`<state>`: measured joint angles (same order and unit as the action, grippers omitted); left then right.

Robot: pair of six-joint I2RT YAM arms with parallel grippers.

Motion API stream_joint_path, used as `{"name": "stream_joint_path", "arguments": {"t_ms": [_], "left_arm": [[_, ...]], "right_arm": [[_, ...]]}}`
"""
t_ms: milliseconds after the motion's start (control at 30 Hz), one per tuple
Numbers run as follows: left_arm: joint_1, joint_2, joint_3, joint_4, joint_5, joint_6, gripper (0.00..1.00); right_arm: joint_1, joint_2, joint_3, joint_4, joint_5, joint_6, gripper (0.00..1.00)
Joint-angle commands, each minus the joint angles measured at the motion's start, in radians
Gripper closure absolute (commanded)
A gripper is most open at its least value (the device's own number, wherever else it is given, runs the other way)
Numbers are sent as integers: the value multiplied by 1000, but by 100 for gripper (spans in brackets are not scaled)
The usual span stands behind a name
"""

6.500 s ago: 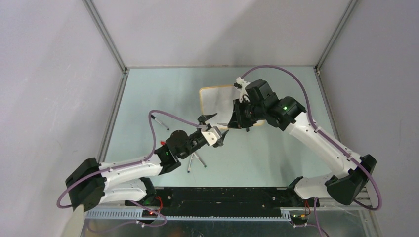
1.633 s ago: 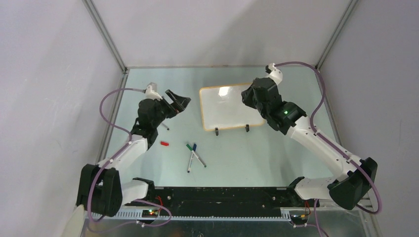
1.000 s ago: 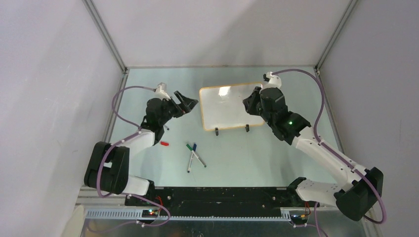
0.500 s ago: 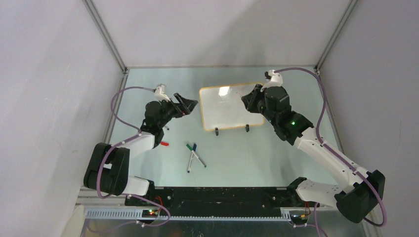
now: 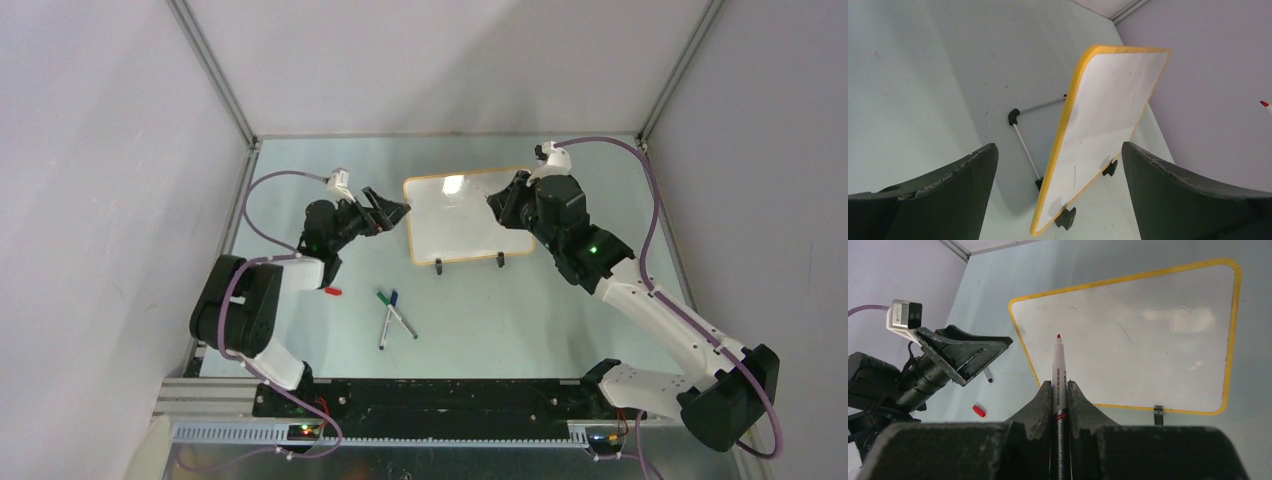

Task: Write a sentence on the whiteboard
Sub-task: Move the whiteboard to the center of the board.

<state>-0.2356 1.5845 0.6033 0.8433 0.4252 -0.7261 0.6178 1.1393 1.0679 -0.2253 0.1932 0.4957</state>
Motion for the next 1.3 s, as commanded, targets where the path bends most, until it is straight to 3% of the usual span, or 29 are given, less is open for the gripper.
{"name": "stream_joint_path", "arguments": {"t_ms": [0,133,300,433,733,967,1133,1267], "left_arm": [[-4,38,74,44,32,6,0],[-4,82,97,77,59,-13,0],[-11,121,130,77,95,-29,20],[-14,124,139,61,99,-28,24],[-13,110,131,52,87,-25,22],[-15,113,132,84,100,-40,39],[-15,131,143,89,109,-48,46],[-15,141,152,80,113,-50,47]], "right_arm": [[-5,-12,5,43,-4,-14,100],[-5,-9,4,44,-8,-14,100],[-6,-3,4,45,-8,-17,100],[-16,-4,4,22,24,-23,100],[-239,-37,-3,-82,-19,-32,100],[-505,32,-15,-106,-198,1,100],[-569,143,-22,-60,-286,20,100],[-587,244,-20,-15,-357,38,100]]}}
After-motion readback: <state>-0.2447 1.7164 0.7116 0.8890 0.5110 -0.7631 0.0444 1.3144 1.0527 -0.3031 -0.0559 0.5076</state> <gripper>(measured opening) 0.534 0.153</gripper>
